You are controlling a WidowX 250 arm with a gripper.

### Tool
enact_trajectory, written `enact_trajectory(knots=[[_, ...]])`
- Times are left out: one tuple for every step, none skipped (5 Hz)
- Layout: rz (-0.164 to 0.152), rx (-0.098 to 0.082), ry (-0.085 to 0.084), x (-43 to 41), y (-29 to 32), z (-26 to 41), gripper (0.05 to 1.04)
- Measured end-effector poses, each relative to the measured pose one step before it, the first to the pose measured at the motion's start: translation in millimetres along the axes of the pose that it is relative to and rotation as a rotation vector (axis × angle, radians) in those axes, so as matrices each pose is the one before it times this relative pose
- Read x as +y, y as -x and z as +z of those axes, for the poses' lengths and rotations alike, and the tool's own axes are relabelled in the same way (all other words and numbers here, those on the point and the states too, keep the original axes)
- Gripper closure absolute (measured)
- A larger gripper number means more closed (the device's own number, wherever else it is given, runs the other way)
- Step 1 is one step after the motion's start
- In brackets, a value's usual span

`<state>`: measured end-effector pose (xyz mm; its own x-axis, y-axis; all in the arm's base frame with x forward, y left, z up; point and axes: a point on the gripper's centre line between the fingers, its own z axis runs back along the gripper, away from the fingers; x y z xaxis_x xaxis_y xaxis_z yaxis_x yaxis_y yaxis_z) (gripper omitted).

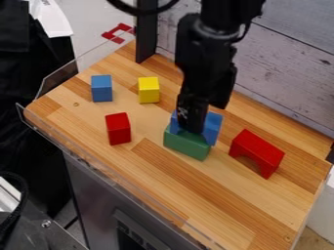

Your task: Moves the blue arch to the middle of the table

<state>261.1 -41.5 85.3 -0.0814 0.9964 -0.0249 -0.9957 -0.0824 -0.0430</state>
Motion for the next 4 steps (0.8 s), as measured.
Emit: enact_trajectory(knots=[[0.0280,-0.0037,-0.0240,0.40,-4.32,-6.29,0.083],[0.0308,-0.0043,-0.0284,-1.67,-7.06,-2.21,0.083],[0.0420,0.0081,-0.0121,-3.10,-6.84,-5.57,0.083],[0.0122,0.0012,0.0035,-6.12,-4.00,-0.38,0.083]])
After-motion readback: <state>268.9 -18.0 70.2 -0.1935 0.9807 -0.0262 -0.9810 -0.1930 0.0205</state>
